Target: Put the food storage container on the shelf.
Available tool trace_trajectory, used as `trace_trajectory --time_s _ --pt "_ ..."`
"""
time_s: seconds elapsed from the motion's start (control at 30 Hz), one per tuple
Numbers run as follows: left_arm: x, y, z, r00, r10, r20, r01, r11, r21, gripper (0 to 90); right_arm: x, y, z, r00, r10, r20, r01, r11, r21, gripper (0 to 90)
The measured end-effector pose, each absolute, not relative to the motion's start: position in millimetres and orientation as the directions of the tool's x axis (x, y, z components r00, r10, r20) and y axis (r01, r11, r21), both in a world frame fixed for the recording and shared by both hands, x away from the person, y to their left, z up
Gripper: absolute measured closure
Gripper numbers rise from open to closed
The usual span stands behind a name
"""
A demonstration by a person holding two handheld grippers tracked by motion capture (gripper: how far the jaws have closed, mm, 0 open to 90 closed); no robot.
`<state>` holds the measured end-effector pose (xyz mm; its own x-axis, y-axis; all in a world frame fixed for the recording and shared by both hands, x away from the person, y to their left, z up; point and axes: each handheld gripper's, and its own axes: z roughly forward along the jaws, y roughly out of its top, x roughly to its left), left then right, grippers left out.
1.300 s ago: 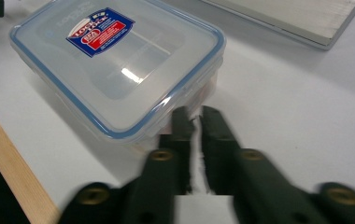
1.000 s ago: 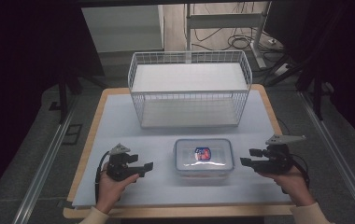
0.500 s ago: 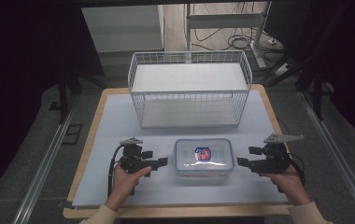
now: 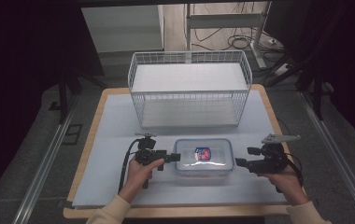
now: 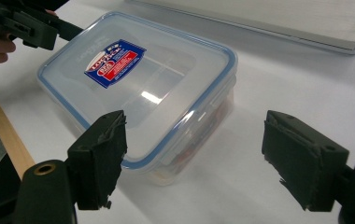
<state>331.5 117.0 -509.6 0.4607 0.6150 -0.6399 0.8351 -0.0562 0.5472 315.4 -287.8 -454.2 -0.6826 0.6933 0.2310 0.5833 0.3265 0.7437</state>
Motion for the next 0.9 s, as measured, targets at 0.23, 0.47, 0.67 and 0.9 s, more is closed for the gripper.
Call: trace_trajectory --time_s 0.23,0.47,0.67,0.9 --pt "340.1 111.8 -518.8 0.437 0.574 -0.693 0.863 -0.05 0.503 12.9 315.4 -287.3 -455.3 -0.677 0.701 0.224 0.588 0.331 0.738 21.9" --pt "342.2 102.1 -524.8 0.442 0.547 -0.711 0.873 -0.081 0.481 15.3 316.4 -287.0 -457.5 -0.673 0.706 0.22 0.593 0.337 0.731 22.0" --pt "342.2 101.6 -526.4 0.444 0.531 -0.722 0.875 -0.083 0.477 16.8 319.6 -284.6 -461.2 -0.672 0.705 0.225 0.603 0.346 0.719 22.0" --pt "340.8 108.3 -524.0 0.446 0.526 -0.724 0.87 -0.064 0.489 27.0 341.1 -272.1 -467.0 -0.644 0.69 0.332 0.674 0.306 0.672 20.3"
